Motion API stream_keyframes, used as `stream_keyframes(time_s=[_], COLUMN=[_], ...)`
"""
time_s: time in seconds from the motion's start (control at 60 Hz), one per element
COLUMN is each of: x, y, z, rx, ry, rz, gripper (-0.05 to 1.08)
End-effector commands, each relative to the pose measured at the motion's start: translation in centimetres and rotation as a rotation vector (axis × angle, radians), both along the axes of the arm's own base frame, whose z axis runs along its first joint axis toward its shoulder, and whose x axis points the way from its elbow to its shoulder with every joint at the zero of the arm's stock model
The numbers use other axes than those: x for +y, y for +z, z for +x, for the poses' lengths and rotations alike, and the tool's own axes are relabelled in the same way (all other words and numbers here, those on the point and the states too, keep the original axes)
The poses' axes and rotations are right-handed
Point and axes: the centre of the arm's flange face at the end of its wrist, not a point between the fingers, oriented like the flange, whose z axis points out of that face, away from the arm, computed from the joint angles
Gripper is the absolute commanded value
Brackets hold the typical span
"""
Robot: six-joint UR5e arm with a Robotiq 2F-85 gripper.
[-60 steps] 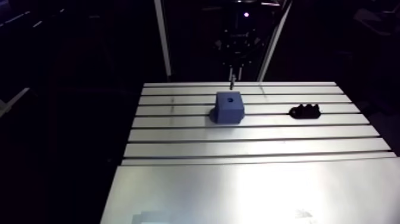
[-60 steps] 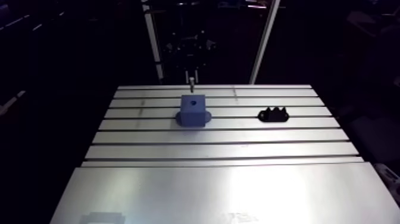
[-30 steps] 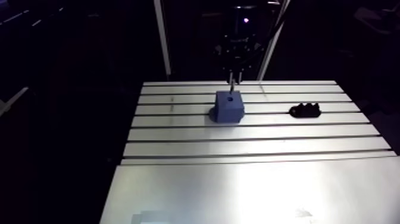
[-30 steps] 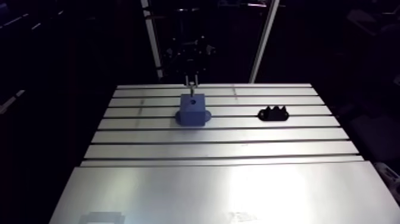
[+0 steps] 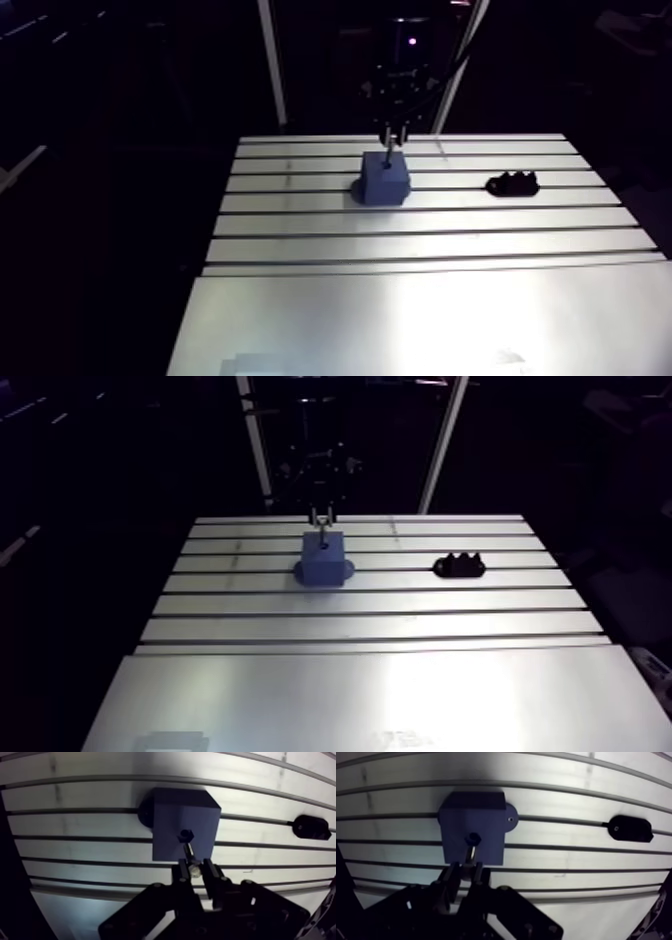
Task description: Pick up the M10 bolt and insert it into the hex recess until seated.
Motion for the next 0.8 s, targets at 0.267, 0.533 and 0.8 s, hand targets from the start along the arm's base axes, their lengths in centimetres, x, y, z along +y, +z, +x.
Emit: stream_keyframes(time_s=[0.267,0.533,0.8], x=[-0.16,-0.18,-0.07], y=[-0.7,-1.05,-1.08], z=[-0.21,-0.07,-0.14], rx=[-0.002,-0.008,-0.008], ry=[0.003,0.002,0.0], rz=[-0.001,-0.001,0.0], gripper=[0.78,0.78,0.78])
